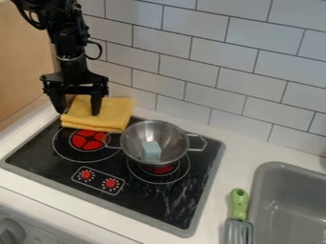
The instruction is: Move the yellow cloth in the upper left of the stove
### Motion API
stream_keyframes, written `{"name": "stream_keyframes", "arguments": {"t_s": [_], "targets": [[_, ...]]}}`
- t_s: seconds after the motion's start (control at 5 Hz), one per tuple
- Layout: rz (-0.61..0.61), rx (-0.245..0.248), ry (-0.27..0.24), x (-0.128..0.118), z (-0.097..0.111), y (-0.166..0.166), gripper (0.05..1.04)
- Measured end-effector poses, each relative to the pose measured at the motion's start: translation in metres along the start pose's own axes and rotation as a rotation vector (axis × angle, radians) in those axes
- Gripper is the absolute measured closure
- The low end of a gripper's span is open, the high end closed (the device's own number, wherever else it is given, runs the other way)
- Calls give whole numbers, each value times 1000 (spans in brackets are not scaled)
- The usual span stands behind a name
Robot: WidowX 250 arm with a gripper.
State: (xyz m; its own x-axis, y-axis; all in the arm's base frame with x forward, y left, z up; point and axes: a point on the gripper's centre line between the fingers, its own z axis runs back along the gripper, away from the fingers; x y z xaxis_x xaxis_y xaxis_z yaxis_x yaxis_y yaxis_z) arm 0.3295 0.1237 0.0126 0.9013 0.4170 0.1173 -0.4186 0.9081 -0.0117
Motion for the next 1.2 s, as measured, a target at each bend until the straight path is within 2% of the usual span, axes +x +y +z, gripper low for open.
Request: {"name": "stream_keyframes", "arguments": {"t_s": [0.2, 0.6, 1.0, 1.2], "targets": [[2, -3, 11, -2, 1, 0, 85], [15, -31, -55, 5, 36, -1, 85], [52, -30, -156, 5, 89, 16, 85], [58, -29, -153, 2, 89, 18, 85]]}}
